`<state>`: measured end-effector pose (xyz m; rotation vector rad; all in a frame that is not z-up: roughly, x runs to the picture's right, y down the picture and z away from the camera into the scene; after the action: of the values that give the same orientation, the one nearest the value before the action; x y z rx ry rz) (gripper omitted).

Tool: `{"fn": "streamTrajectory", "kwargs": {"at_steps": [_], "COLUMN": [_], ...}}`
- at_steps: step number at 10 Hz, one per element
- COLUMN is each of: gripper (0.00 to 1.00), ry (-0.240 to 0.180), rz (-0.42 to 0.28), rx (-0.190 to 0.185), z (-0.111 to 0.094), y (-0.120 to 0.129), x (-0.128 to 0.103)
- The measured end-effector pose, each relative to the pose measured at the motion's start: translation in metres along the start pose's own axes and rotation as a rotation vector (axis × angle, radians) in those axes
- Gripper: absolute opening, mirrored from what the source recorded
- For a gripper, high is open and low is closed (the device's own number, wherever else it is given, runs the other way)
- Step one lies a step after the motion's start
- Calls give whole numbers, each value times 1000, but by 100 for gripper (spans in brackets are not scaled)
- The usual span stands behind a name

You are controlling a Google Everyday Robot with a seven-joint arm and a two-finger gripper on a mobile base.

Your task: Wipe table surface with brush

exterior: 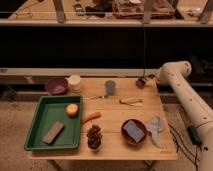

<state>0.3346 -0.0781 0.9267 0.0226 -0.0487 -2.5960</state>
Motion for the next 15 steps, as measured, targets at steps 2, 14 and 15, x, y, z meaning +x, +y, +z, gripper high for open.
{"fn": "streamTrajectory", "kwargs": {"at_steps": [2,14,15], "gripper": [0,0,0], "ry": [60,-59,-60], "rz": [-45,36,41], "rx": [28,-31,-34], "z": [-12,-38,-33], "y": [-26,14,18], "x": [27,-85,-83]}}
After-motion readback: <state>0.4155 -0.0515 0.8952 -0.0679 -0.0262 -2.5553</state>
